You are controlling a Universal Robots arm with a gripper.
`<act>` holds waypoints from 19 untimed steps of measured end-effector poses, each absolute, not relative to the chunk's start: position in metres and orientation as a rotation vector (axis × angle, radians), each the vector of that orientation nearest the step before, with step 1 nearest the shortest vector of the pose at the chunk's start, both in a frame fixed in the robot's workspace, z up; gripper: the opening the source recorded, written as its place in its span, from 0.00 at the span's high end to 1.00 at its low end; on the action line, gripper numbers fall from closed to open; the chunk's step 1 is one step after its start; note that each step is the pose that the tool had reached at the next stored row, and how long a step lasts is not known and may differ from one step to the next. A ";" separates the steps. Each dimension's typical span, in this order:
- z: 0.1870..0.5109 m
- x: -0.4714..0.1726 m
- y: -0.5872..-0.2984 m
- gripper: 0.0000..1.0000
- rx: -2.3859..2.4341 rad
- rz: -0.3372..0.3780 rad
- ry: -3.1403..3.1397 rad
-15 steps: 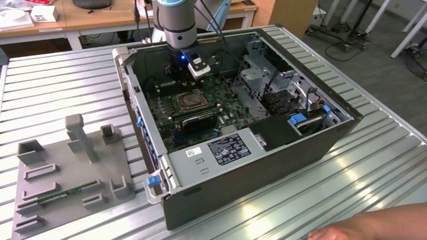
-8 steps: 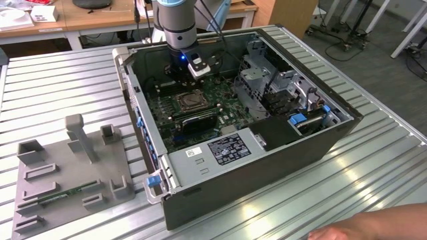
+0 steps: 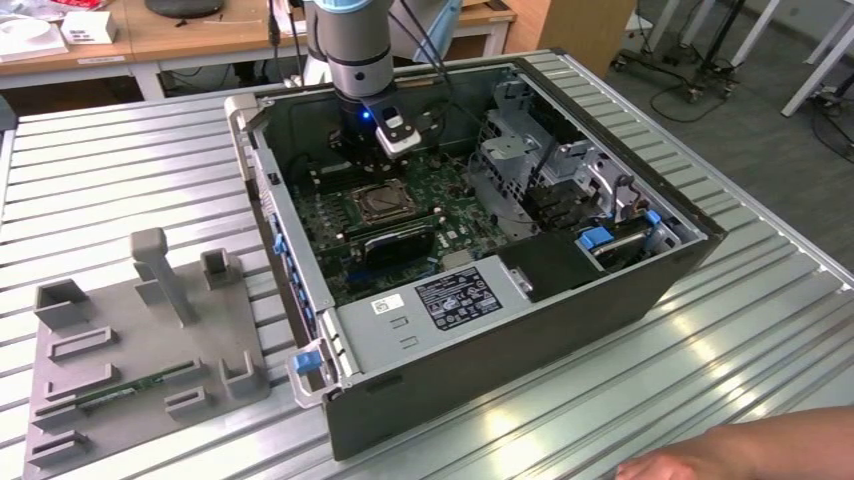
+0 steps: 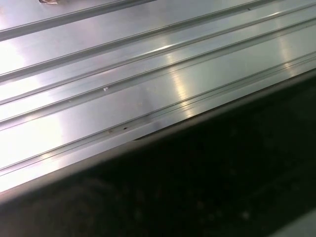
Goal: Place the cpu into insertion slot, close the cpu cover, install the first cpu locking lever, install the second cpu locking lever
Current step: 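Install the first cpu locking lever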
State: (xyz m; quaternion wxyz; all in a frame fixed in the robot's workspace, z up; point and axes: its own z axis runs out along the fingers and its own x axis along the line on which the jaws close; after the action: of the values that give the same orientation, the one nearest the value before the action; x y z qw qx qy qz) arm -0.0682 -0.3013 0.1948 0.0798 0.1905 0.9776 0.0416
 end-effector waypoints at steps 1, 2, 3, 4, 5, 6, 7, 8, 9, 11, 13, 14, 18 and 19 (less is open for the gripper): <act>0.195 -0.068 -0.301 0.90 0.570 0.124 2.924; 0.195 -0.068 -0.301 0.90 0.570 0.124 2.924; 0.195 -0.068 -0.301 0.90 0.570 0.124 2.924; 0.194 -0.068 -0.301 0.90 0.570 0.124 2.924; 0.194 -0.068 -0.301 0.90 0.570 0.124 2.924; 0.194 -0.068 -0.301 0.90 0.570 0.124 2.924; 0.194 -0.068 -0.301 0.90 0.570 0.124 2.924; 0.194 -0.068 -0.301 0.90 0.570 0.124 2.924; 0.194 -0.068 -0.301 0.90 0.570 0.124 2.924; 0.194 -0.068 -0.301 0.90 0.570 0.124 2.924; 0.193 -0.068 -0.301 0.90 0.570 0.124 2.924; 0.193 -0.068 -0.301 0.90 0.570 0.124 2.924; 0.193 -0.068 -0.302 0.90 0.570 0.124 2.925; 0.193 -0.068 -0.302 0.90 0.570 0.125 2.924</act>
State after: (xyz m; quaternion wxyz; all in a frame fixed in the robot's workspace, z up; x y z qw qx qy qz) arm -0.0682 -0.3017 0.1931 0.0797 0.1905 0.9776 0.0417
